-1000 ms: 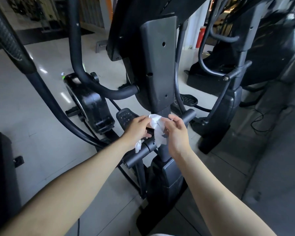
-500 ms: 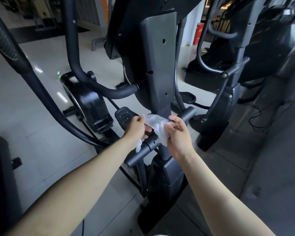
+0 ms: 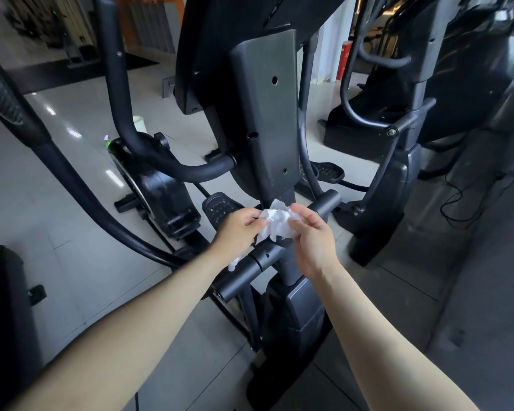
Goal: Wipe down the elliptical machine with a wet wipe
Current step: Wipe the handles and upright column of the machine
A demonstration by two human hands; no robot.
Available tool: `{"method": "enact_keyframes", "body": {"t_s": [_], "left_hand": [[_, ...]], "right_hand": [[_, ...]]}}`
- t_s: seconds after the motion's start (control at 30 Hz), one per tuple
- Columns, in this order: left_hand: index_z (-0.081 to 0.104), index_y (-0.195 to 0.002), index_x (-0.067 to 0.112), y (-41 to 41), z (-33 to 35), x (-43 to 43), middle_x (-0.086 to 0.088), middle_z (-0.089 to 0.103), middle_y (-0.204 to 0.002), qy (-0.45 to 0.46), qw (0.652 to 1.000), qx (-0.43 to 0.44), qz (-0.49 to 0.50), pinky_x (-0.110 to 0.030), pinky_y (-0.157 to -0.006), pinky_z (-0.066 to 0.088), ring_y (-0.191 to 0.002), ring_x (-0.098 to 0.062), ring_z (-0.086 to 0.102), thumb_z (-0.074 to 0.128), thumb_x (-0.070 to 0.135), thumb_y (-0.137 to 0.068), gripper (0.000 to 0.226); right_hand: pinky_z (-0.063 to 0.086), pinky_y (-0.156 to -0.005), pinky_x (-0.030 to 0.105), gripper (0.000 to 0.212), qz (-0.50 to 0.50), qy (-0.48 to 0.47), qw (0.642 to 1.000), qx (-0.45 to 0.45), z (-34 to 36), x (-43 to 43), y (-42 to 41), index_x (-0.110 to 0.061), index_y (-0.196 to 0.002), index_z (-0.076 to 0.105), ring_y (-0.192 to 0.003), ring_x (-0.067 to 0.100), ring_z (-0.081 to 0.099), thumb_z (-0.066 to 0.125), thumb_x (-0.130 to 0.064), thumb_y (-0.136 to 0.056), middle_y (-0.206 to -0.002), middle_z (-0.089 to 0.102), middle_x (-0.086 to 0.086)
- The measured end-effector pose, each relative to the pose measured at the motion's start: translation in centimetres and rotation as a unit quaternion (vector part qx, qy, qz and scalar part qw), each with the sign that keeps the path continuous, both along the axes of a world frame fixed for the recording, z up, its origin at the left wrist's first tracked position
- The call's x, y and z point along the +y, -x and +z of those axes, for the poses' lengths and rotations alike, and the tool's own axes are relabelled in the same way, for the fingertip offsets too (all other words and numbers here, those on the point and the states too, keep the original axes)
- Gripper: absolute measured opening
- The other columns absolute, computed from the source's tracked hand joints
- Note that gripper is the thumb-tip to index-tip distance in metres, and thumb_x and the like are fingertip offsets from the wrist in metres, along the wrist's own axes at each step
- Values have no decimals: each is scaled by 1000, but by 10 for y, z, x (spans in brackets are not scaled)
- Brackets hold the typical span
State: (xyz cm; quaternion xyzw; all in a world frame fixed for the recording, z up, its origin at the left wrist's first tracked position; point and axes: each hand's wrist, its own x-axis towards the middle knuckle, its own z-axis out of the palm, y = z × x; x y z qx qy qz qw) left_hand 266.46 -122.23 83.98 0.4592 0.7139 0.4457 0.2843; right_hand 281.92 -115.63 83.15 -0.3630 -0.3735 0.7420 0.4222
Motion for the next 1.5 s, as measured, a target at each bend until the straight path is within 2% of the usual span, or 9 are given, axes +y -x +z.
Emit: {"method": "enact_keyframes", "body": {"t_s": [0.17, 0.3, 0.43, 0.53, 0.77, 0.87, 1.0, 1.23, 1.5], "left_hand": [[71, -108, 18, -9, 1, 4, 1, 77, -98, -3, 997, -73, 13, -42, -90, 60, -96, -21, 73, 58, 21, -103, 15], [69, -109, 16, -12, 2, 4, 1, 77, -100, -17, 991, -126, 30, -39, -91, 60, -93, -18, 74, 58, 20, -102, 13], [64, -103, 17, -12, 3, 7, 2, 76, -99, 9, 996, -79, 49, -42, -89, 59, -90, -12, 72, 66, 21, -95, 9], [66, -98, 18, -13, -2, 10, 7, 77, -95, 25, 999, -32, 34, -36, -87, 56, -83, 0, 68, 68, 21, -94, 5], [79, -105, 33, -8, 0, 20, 20, 76, -100, 38, 999, 21, -30, -14, -89, 50, -99, 6, 67, 67, 26, -97, 16], [72, -119, 33, -2, -7, 30, 19, 73, -107, 57, 998, 5, 40, -28, -98, 51, -104, -2, 68, 67, 30, -95, 25], [55, -140, 27, -2, -9, 41, 19, 68, -122, 95, 990, 29, 102, -28, -96, 44, -114, -12, 62, 58, 28, -97, 43], [60, -132, 34, -4, -16, 47, 14, 64, -136, 106, 991, 59, 64, -37, -103, 48, -119, -14, 61, 49, 17, -97, 41], [54, -139, 26, -18, -21, 51, 7, 63, -138, 100, 987, 60, 111, -33, -98, 49, -117, -22, 64, 44, 18, -102, 39]], "right_hand": [[52, -74, 14, 26, 49, -87, 991, -87, -5, -7, 3, -16, -121, 66, -89, 7, 71, 70, -15, -95, -103, 75, 1], [52, -96, 40, 22, 65, -100, 987, -104, -12, -8, 8, -17, -112, 63, -102, 27, 70, 71, -23, -94, -99, 74, 8], [53, -94, 53, 14, 17, -81, 993, -88, -19, -2, 13, -17, -98, 57, -80, 26, 61, 69, -16, -90, -77, 59, 6], [52, -84, 44, 12, -14, -48, 996, -71, -18, 4, 19, -16, -85, 62, -78, 26, 58, 62, -6, -91, -73, 62, 2], [56, -95, 39, 10, 10, -58, 995, -85, -27, 14, 31, -23, -98, 78, -97, 19, 74, 73, -26, -90, -99, 78, 2], [53, -81, 25, 8, -54, -44, 992, -103, -27, 32, 34, -20, -100, 76, -79, 9, 67, 71, -19, -95, -80, 75, -9], [55, -94, 30, 13, -117, 0, 991, -68, -20, 57, 46, -10, -103, 73, -86, 13, 69, 75, -17, -91, -91, 76, 1], [52, -81, 18, 17, -121, -26, 988, -88, -25, 58, 65, -18, -91, 69, -79, 13, 66, 62, -5, -98, -87, 72, 2], [51, -76, 16, 18, 13, -84, 982, -166, -38, 41, 53, -19, -84, 74, -80, 9, 71, 70, -4, -93, -90, 78, 0]]}}
